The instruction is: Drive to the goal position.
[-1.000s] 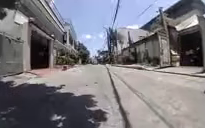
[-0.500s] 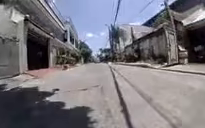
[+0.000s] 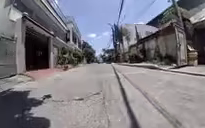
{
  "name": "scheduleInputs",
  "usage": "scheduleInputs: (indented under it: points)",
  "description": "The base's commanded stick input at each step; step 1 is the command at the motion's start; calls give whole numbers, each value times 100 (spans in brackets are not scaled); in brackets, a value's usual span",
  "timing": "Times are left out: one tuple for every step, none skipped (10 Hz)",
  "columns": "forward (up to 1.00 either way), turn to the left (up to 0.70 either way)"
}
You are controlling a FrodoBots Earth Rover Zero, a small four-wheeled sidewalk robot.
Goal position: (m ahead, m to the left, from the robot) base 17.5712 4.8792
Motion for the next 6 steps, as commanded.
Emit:
scheduleInputs:
  points:
    - [100,-35]
    - [100,-39]
    - [100,-39]
    - [100,-39]
    - [100,-39]
    - [100,-39]
